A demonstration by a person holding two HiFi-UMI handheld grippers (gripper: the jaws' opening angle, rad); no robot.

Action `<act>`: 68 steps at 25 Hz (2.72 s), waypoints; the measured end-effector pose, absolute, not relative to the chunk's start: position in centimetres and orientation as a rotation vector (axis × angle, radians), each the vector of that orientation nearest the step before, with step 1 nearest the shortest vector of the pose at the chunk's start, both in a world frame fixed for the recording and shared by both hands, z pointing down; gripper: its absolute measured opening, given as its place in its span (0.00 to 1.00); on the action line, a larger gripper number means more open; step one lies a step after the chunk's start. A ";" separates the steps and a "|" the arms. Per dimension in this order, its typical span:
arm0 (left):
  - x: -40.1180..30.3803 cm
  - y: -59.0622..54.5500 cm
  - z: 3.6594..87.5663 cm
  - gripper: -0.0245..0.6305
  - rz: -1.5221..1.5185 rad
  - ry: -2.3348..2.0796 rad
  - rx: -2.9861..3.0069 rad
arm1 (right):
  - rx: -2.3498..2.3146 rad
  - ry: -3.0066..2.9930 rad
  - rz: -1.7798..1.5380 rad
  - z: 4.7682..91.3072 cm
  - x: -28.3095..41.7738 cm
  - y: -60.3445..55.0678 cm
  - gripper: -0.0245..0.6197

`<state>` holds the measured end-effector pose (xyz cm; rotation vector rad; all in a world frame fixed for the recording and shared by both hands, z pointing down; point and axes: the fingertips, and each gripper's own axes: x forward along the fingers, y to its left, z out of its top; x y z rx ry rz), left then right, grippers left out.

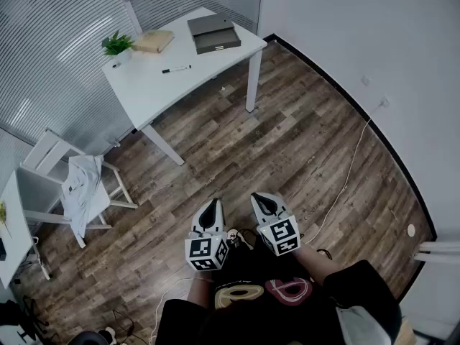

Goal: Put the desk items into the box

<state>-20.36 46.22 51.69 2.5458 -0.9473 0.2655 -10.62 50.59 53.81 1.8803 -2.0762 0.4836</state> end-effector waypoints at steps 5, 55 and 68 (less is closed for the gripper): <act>-20.4 44.7 52.0 0.06 0.256 -0.982 2.530 | 1.914 -2.085 0.490 54.2 -10.7 50.1 0.05; -2.4 23.6 51.6 0.06 0.212 -1.250 2.405 | 1.658 -2.336 0.498 53.6 9.0 24.3 0.05; -1.2 17.9 51.3 0.06 0.195 -1.177 2.450 | 1.717 -2.294 0.489 53.5 9.4 20.0 0.05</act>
